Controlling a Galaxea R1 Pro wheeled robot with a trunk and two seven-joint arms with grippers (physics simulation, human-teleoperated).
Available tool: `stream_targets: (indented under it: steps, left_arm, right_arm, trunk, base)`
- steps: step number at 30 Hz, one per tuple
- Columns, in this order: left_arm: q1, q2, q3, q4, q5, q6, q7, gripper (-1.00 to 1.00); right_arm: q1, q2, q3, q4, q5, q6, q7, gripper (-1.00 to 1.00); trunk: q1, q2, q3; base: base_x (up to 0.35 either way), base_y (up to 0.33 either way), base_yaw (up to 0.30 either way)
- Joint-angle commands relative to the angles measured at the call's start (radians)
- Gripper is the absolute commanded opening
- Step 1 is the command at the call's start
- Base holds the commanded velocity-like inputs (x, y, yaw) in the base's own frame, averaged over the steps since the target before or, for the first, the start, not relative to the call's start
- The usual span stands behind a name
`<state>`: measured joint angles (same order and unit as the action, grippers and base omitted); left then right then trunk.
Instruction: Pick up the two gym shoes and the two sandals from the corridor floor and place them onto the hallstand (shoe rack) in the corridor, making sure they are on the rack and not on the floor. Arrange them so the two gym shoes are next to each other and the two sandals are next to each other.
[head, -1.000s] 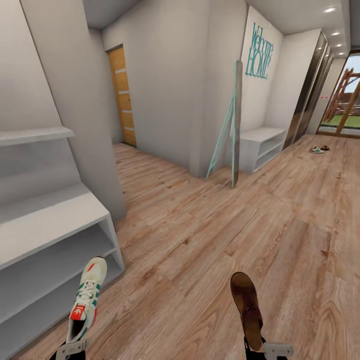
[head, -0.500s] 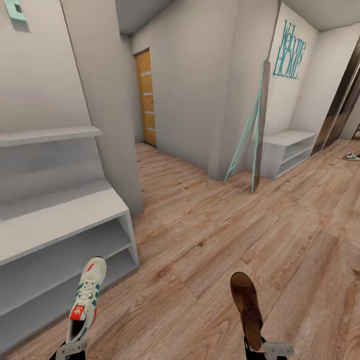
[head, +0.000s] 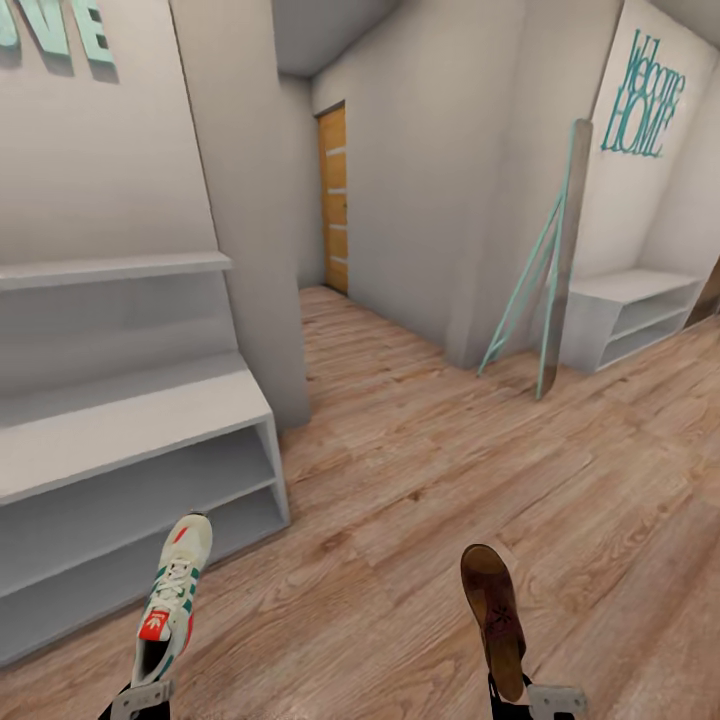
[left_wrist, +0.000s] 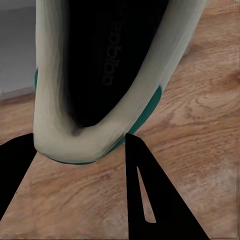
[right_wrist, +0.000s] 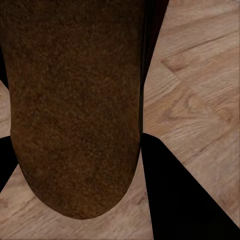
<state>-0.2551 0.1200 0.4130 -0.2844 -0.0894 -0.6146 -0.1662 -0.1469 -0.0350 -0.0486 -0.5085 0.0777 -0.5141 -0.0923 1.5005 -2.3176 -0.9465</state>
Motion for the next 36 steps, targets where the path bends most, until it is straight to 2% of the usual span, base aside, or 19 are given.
stream_targets:
  steps: [1,23,28,30,36]
  left_arm:
    - [-0.001,0.000,0.009,0.001,-0.009,-0.004,-0.004,-1.00]
    - [-0.001,0.000,0.010,0.001,-0.009,-0.002,-0.003,-1.00]
    - [-0.001,0.000,0.010,0.001,-0.003,-0.002,-0.003,-1.00]
    - [-0.001,0.001,0.010,0.001,0.013,-0.002,-0.004,-1.00]
    - [-0.001,0.003,0.010,0.001,0.026,-0.002,-0.004,-1.00]
  right_arm:
    - [0.000,0.000,0.000,0.001,0.005,-0.002,-0.006,-1.00]
    - [0.000,0.000,0.000,-0.002,0.005,-0.003,-0.006,-1.00]
    - [0.000,0.000,0.000,-0.003,0.005,-0.003,-0.006,-1.00]
    - [0.000,0.000,0.000,-0.004,0.005,-0.003,-0.006,-1.00]
    - [0.000,0.000,0.000,-0.004,0.005,-0.003,-0.006,-1.00]
  trunk:
    - [0.000,0.000,0.000]
    - [0.000,0.000,0.010]
    - [0.000,0.000,0.012]
    - [0.000,0.000,0.013]
    - [0.000,0.000,0.015]
  base:
    - [0.000,-0.272,0.267]
    - [0.000,-0.270,0.267]
    - [0.000,-0.106,0.267]
    - [0.000,-0.018,0.267]
    - [0.000,-0.003,0.267]
